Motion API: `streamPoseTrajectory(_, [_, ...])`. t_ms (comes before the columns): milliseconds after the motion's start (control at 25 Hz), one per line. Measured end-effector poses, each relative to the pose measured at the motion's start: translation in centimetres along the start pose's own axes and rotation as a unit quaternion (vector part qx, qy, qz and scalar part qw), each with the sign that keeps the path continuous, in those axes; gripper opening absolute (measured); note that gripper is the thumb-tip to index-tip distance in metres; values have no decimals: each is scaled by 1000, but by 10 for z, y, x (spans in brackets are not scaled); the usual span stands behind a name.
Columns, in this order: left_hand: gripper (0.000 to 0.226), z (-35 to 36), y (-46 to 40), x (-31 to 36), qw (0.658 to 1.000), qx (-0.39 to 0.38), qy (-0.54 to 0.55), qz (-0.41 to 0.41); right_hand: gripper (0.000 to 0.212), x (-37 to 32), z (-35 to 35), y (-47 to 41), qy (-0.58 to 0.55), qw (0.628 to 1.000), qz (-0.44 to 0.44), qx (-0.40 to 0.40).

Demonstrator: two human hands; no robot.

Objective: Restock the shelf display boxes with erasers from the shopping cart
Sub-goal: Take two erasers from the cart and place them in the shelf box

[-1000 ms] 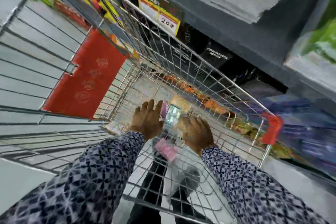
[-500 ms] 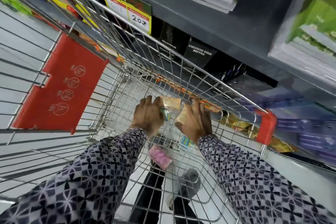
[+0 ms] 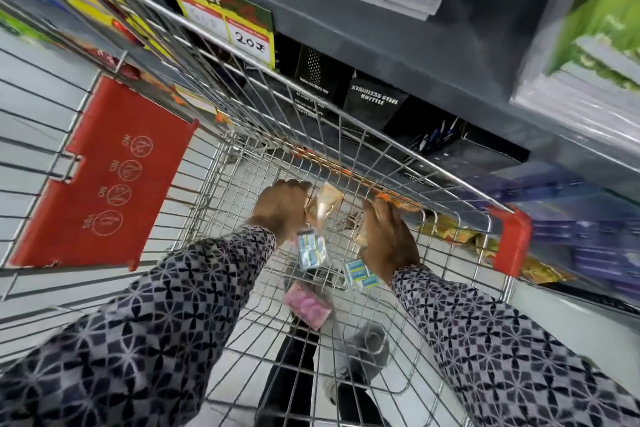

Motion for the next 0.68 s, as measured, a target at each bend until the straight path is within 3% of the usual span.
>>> streamPoseTrajectory(160, [96,2,-20,11,970,-33,-139,199,92,-1,2,3,14,1000,-12,-17])
streamPoseTrajectory(280, [109,8,-25,19,951,-79,-186,233,87,-4,0,7,0,1000,-12,-19])
streamPoseTrajectory(440, [98,1,-22,26,942,-60,-206,257,81,-1,7,4,-24,999,-6,-22])
streamPoseTrajectory(520, [92,1,-18,22,954,-40,-167,247,84,-3,10,3,-35,999,-13,-14])
streamPoseTrajectory(680, [56,-12,-5,12,982,18,-49,180,85,-12,-10,17,-86,996,-26,21])
Point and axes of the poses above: each hand's wrist, its own y-axis away from the middle knuckle, its own z-axis out of the palm, x = y × z, the point moved 4 cm from there along -y, towards the middle knuckle, and after that the axes turned 4 degrees about y, right-handed, at the moved point
